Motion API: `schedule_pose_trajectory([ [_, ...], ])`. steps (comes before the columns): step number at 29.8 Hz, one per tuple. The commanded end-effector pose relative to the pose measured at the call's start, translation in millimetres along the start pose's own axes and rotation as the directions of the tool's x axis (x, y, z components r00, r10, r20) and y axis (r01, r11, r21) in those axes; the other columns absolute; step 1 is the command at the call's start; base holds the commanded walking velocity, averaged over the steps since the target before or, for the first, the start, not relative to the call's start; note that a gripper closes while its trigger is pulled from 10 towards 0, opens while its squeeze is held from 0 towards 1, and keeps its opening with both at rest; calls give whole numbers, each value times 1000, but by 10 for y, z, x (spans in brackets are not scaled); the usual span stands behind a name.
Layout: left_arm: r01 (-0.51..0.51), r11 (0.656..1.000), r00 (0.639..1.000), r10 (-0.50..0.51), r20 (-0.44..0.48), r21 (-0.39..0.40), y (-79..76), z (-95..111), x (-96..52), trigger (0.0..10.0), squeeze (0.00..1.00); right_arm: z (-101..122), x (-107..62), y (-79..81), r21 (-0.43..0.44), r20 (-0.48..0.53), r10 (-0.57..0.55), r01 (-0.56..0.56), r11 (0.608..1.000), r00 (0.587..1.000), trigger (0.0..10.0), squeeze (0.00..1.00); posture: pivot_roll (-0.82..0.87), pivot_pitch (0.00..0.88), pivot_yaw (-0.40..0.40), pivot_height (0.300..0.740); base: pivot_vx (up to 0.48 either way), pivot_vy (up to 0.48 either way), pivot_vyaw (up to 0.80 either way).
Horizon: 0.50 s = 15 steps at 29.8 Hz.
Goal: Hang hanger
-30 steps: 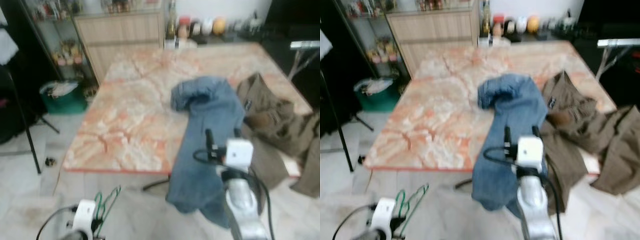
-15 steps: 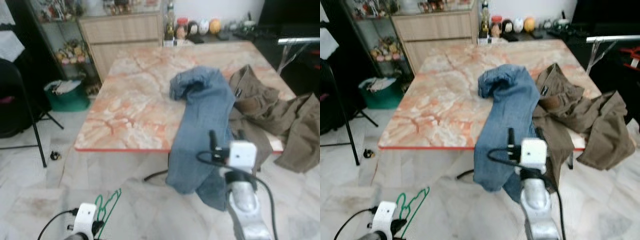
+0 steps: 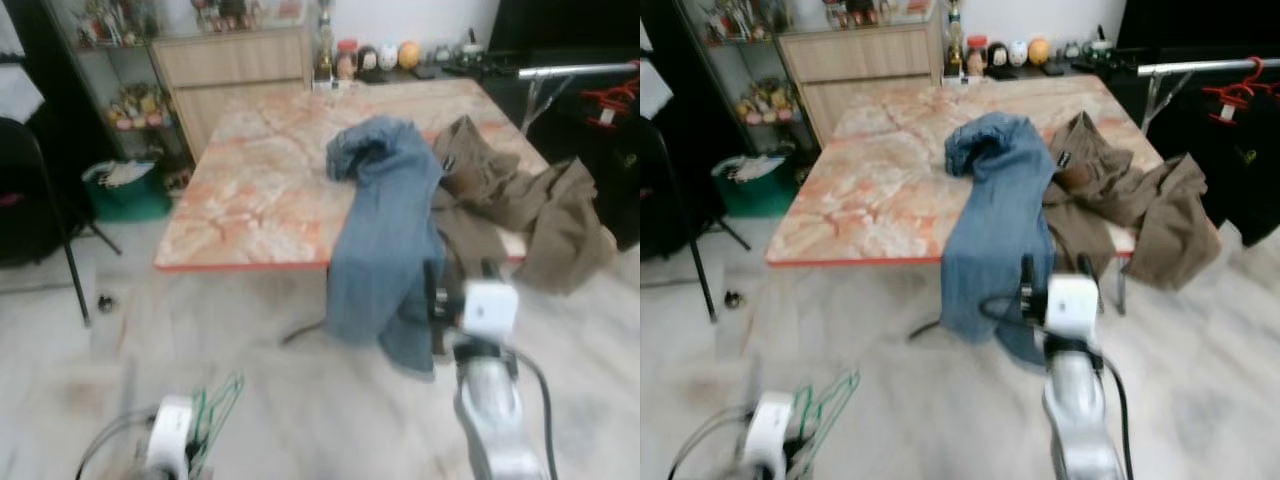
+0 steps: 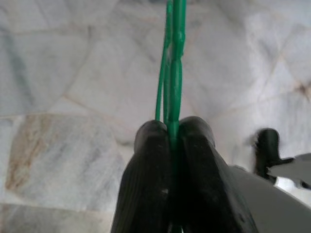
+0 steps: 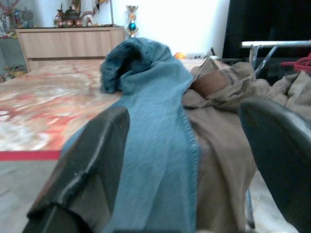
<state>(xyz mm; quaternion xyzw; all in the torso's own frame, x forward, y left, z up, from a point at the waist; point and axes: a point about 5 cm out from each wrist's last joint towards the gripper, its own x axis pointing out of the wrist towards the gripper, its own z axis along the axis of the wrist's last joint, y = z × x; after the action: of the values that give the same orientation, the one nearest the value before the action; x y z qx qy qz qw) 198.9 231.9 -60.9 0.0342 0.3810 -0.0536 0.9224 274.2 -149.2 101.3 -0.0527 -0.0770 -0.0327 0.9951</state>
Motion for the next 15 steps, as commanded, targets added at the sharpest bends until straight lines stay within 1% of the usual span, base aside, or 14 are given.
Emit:
schedule_pose_trajectory([
  [1,-9,1000,1000,9,-11,0,16,-16,-6,10000,0,17,16,-10,-9,6,5,-5,1000,1000,10000,0,79,9,51,740,0,0,0],
  [15,-2,999,1000,3,-29,43,-1,-39,-7,10000,0,5,24,-4,-10,4,8,-8,1000,1000,10000,0,81,0,50,740,0,0,0],
])
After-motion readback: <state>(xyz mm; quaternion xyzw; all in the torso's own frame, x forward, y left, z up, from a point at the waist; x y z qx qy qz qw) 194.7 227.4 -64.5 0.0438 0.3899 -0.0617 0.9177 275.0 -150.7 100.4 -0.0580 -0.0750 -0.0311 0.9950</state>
